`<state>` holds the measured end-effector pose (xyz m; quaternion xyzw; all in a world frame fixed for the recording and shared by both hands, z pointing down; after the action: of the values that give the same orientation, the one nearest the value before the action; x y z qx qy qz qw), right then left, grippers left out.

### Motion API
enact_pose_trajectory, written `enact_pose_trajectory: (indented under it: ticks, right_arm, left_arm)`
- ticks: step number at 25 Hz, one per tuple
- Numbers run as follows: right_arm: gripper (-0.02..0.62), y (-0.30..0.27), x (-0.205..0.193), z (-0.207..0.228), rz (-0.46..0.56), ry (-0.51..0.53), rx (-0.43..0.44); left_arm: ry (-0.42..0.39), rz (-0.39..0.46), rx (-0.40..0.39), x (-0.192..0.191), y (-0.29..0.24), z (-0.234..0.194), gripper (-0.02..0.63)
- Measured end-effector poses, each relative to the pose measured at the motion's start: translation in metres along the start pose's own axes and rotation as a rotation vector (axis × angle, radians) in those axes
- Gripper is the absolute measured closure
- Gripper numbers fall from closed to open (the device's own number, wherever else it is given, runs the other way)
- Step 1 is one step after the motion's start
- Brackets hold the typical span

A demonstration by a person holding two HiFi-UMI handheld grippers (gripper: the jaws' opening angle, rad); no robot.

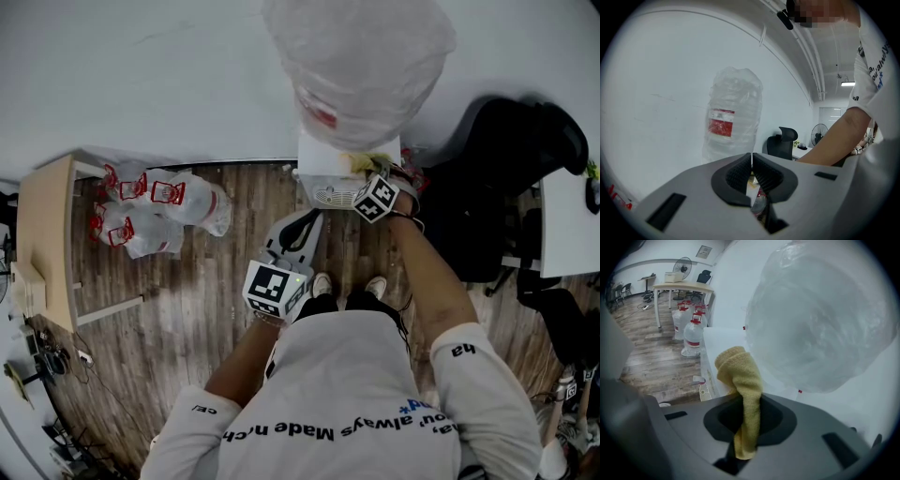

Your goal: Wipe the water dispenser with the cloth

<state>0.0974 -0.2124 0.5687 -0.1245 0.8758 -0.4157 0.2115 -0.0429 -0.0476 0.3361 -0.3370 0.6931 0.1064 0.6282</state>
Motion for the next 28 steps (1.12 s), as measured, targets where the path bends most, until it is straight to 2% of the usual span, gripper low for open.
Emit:
enact_pose_trajectory:
  ticks: [19, 24, 28]
  right_arm:
    - [0.554, 0.012, -0.015, -0.019, 0.015, -0.011, -0.001]
    - [0.544, 0.015, -0.016, -0.019, 0.012, -0.019, 0.032]
    - [0.536, 0.028, -0.014, -0.011, 0.063, -0.031, 0.044]
  left_arm:
    - [-0.013, 0.002, 0.001, -0.003, 0.011, 0.008, 0.578]
    - [-0.012, -0.001, -0.004, -0.004, 0.01, 0.01, 0.578]
    - [-0.013, -0.004, -0.012, -0.004, 0.004, 0.013, 0.578]
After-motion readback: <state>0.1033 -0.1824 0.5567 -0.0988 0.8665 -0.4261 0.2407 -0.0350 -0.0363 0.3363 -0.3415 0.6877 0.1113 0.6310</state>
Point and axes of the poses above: the fingertips, and each gripper's own axes: y backward along the fingers, z to its right, x out of its top, the point moved 1 cm from there along y, backward along the fingers, and after that the axes turned 9 degrees about -z, right-handed, at the moved point
